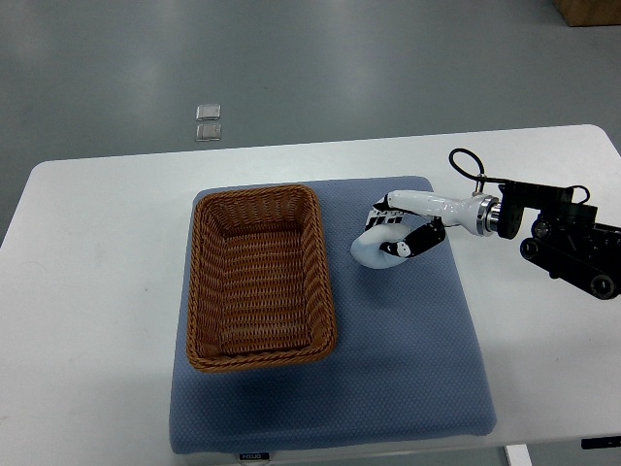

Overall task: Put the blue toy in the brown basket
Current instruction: 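Carry the held toy over the wicker basket and lower it inside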

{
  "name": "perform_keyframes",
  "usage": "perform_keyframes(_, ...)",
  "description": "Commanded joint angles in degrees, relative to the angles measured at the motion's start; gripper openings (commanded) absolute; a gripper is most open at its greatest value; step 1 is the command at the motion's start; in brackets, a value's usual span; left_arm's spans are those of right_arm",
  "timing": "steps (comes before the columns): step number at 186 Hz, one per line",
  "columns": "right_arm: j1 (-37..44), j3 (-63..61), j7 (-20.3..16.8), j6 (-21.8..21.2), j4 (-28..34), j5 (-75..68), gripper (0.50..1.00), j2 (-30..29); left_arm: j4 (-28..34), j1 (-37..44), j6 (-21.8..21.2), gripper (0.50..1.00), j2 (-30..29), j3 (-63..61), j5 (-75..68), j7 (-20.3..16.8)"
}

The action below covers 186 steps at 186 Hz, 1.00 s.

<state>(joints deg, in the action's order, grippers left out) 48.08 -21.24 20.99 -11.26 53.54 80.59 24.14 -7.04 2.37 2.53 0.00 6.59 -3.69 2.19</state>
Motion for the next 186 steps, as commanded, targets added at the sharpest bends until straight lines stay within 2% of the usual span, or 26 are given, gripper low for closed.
perform_keyframes(1, 1.0, -0.8, 0.1, 0.0, 0.1, -0.5, 0.500, 0.2, 0.0, 0.0, 0.0, 1.000, 0.0, 0.0, 0.0, 0.0)
perform_keyframes(30, 4.3, -1.3, 0.3, -0.1, 0.3, -1.0, 0.500, 0.4, 0.0, 0.0, 0.0, 1.000, 0.0, 0.0, 0.0, -0.1)
perform_keyframes(48, 6.3, -3.4, 1.9, -0.7, 0.9, -2.9, 0.500, -0.1, -0.1, 0.0, -0.1, 1.000, 0.0, 0.0, 0.0, 0.0)
perform_keyframes(85, 9.1, -3.7, 3.1, -2.1, 1.5, -5.6, 0.500, -5.6, 0.0, 0.0, 0.0, 1.000, 0.0, 0.0, 0.0, -0.1)
perform_keyframes(120, 8.9, -3.0, 2.0, -1.5, 0.7, -5.0, 0.500, -14.1, 0.0, 0.0, 0.0, 1.000, 0.0, 0.0, 0.0, 0.0)
perform_keyframes(140, 7.6, -2.8, -0.2, -1.3, -0.3, -4.7, 0.500, -19.0, 0.0, 0.0, 0.0, 1.000, 0.0, 0.0, 0.0, 0.0)
perform_keyframes(186, 3.2, -2.8, -1.5, -1.3, -0.4, -4.6, 0.500, -20.0, 0.0, 0.0, 0.0, 1.000, 0.0, 0.0, 0.0, 0.0)
